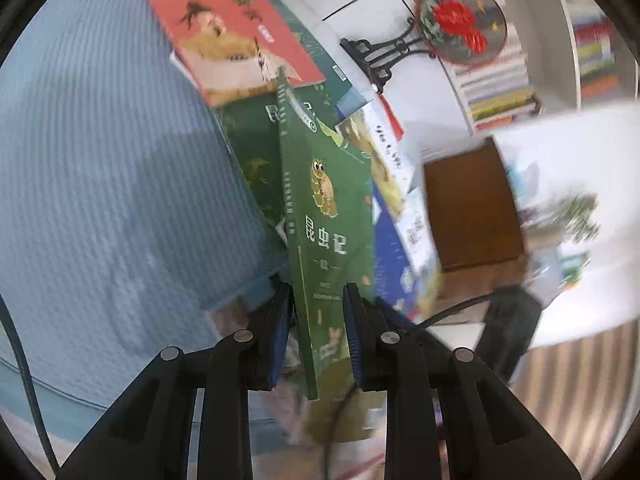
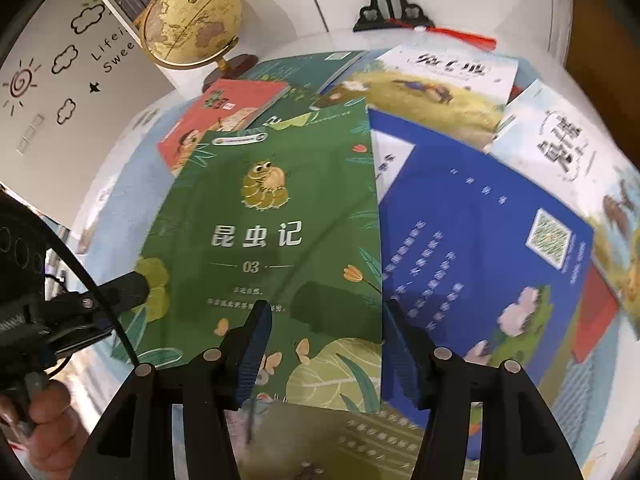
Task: Organize books
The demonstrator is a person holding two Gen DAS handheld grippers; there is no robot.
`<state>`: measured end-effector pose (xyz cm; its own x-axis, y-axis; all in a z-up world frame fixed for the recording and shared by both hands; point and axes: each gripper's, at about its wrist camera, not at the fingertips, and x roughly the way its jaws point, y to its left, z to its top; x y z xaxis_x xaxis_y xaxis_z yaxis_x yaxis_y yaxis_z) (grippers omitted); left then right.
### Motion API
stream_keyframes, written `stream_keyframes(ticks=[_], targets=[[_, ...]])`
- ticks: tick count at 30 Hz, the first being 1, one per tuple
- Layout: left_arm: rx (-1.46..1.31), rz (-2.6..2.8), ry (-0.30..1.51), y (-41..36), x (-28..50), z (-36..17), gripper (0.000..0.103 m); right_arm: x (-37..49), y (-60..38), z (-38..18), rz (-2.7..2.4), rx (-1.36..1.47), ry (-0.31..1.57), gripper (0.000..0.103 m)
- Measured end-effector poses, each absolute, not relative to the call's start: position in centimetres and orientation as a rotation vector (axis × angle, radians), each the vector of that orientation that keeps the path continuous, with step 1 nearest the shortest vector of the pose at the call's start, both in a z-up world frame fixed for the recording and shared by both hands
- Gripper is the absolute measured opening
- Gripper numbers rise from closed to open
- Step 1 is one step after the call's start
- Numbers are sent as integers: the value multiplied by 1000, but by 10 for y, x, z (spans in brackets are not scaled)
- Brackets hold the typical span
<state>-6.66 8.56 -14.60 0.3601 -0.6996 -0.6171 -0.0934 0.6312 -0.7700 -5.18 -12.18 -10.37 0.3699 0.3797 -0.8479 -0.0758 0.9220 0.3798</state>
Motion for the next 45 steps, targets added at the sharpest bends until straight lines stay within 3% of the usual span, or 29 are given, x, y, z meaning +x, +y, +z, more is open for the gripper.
stream_keyframes(ticks=[7, 10, 13, 17, 20, 22, 24, 28, 35, 45], targets=[[-765, -427, 1234, 55, -56, -168, 21, -48, -124, -105, 368, 418, 1208, 56], [-833, -455, 1221, 58, -54, -165, 8, -46, -127, -106, 368, 431, 1231, 56], [-942, -518, 1200, 67, -49, -157, 8, -41, -139, -105, 425, 543, 1259, 57], [-1122, -599, 1186, 76, -41, -155, 8, -35, -156, -103, 496, 725, 1235, 80], [-1195, -626, 1192, 76, -39, -159, 8, -25, -160, -110, 561, 863, 1217, 81], [-1187, -628, 1207, 71, -35, -158, 8, -21, -158, -112, 574, 899, 1204, 73], [-1142, -608, 1233, 68, -34, -157, 8, -15, -153, -113, 580, 887, 1196, 47], [-909, -524, 1277, 57, -31, -149, 10, -9, -140, -105, 557, 723, 1184, 32], [-358, -397, 1235, 12, -37, -118, 13, -22, -88, -87, 515, 267, 1127, 30], [-306, -499, 1114, 44, -54, -75, 14, -58, -67, -31, 466, 92, 947, 28]])
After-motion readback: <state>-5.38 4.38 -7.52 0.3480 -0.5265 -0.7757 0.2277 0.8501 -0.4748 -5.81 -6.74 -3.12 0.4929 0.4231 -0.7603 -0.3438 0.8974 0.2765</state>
